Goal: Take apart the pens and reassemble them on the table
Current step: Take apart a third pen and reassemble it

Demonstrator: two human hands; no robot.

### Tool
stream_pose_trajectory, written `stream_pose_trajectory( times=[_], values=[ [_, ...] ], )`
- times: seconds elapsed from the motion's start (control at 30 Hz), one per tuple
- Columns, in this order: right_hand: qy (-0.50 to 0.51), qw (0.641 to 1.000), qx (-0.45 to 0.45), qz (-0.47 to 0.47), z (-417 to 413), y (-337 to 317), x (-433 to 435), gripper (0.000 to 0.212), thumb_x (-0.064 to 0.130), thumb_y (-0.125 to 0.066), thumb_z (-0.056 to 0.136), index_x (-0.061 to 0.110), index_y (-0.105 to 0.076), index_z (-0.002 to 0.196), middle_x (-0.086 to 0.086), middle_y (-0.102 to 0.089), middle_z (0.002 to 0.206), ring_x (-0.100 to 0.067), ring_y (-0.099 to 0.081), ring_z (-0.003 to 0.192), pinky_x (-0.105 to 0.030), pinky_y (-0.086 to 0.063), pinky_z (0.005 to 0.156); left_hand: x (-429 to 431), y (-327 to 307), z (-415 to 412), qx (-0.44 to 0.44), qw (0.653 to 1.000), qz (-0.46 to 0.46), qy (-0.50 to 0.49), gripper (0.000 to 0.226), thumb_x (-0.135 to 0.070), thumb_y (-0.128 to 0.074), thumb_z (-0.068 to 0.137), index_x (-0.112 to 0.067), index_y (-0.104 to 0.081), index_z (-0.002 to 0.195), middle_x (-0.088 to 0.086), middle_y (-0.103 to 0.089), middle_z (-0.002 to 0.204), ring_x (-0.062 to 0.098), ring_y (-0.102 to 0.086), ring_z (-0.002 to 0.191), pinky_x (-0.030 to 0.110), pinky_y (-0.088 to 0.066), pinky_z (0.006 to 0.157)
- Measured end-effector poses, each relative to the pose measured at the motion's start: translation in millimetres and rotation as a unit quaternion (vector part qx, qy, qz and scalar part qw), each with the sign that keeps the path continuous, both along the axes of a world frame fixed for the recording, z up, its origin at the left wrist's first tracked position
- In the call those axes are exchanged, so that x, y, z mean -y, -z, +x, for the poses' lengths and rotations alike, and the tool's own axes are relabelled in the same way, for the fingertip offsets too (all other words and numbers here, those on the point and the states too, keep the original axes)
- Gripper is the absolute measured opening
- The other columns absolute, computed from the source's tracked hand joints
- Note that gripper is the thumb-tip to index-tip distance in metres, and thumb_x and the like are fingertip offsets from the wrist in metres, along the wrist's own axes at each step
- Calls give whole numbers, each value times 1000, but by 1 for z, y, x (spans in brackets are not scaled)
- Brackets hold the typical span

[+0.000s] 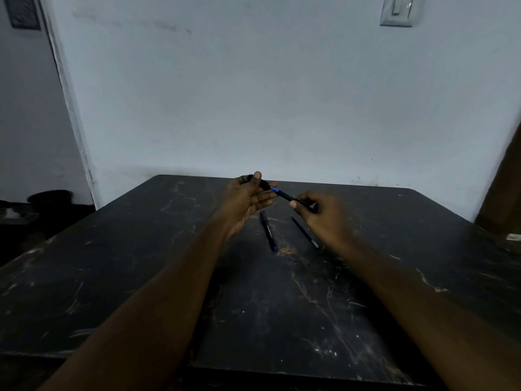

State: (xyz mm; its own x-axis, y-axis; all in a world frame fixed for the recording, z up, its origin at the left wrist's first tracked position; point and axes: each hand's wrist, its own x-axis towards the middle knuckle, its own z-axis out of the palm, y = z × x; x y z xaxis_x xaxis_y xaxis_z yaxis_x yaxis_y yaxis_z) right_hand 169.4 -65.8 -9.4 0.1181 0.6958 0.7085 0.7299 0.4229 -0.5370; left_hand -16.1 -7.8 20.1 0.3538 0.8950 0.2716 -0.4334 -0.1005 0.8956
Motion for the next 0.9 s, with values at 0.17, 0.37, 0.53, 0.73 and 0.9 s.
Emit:
stream_pose_trajectory(
  times=[0.17, 0.37, 0.53, 0.73, 0.9],
  values=[
    [-6, 1000, 5, 6, -2, -2, 0, 10, 33, -69, 85, 23, -70, 84, 12, -63, 76, -1, -56, 71, -26, -41, 60, 3, 0, 5, -24, 1000, 12, 8, 22, -30, -54, 97, -8, -51, 97, 14, -73, 103, 23, -73, 86, 29, -59, 66],
    [-9, 1000, 4, 17, -4, -1, 1, 4, 33, -70, 84, 33, -67, 82, 18, -60, 72, 3, -56, 68, -22, -38, 59, 10, 3, 11, -23, 999, 14, 22, 28, -28, -54, 97, -6, -45, 112, 17, -71, 106, 25, -72, 85, 31, -59, 70],
    [0, 1000, -11, 17, 0, 0, -1, 6, 35, -70, 83, 29, -69, 83, 17, -61, 74, -2, -58, 71, -27, -43, 61, 6, 6, 9, -25, 999, 13, -23, 12, -20, -65, 91, -8, -64, 92, 5, -68, 82, 17, -64, 73, 27, -58, 64],
    [4, 1000, 2, 10, -2, 1, -1, 9, 34, -69, 85, 26, -70, 81, 14, -62, 73, -2, -56, 68, -27, -39, 59, 6, 14, 11, -67, 995, 55, -42, 6, -18, -69, 88, -13, -70, 91, -4, -73, 77, 8, -65, 63, 23, -52, 60],
    [10, 1000, -6, 10, -2, 1, -2, 13, 37, -69, 84, 24, -71, 84, 9, -65, 78, -9, -59, 72, -28, -42, 61, 7, 14, 7, -90, 992, 60, -68, 26, -25, -73, 85, -22, -70, 110, -8, -74, 91, 11, -67, 70, 27, -48, 62]
  ],
)
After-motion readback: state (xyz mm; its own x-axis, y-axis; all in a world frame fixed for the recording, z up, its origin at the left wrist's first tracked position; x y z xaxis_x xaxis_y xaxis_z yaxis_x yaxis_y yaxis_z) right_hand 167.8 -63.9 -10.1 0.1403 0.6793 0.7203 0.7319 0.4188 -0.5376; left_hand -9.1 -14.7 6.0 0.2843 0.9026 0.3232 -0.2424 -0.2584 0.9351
